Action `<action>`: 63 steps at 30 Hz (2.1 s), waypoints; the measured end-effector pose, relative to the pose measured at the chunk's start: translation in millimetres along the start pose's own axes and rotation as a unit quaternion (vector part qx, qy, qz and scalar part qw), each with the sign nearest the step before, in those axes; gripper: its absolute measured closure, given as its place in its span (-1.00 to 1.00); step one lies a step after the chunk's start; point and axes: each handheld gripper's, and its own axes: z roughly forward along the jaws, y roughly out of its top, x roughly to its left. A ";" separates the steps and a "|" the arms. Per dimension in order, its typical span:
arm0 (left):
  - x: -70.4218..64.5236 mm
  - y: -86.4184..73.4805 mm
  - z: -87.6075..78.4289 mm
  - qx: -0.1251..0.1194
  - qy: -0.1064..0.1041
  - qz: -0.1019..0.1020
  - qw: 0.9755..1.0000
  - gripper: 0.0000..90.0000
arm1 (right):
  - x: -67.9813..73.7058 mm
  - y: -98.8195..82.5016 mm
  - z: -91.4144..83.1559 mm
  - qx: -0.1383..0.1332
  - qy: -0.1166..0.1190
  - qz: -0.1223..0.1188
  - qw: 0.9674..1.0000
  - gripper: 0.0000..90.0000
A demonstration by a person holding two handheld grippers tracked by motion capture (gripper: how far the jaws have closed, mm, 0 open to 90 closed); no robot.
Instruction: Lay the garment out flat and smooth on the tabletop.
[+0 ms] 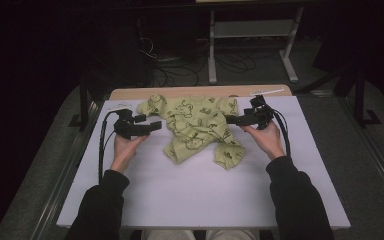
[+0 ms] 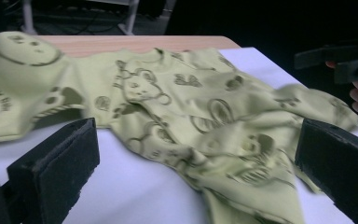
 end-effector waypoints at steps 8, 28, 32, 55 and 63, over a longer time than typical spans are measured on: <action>-25.9 -8.4 -14.3 -0.002 -0.022 0.023 0.999 -1.00 | 14.5 -17.9 -22.0 0.002 0.019 -0.016 1.000 -1.00; -51.8 -34.4 -15.6 0.028 -0.057 0.037 0.997 -1.00 | 62.6 -44.8 -46.0 0.002 0.061 -0.081 0.995 -1.00; -57.4 -36.6 -14.4 0.033 -0.063 0.045 0.996 -1.00 | 67.5 -47.5 -48.1 -0.002 0.073 -0.087 0.994 -1.00; -69.6 -58.1 20.1 0.117 -0.070 0.074 0.988 -0.89 | 92.3 -70.7 -15.9 0.080 0.070 -0.150 0.983 -0.79; -72.4 -64.7 34.0 0.136 -0.058 0.073 0.986 -0.60 | 91.6 -81.3 2.2 0.120 0.022 -0.168 0.978 -0.52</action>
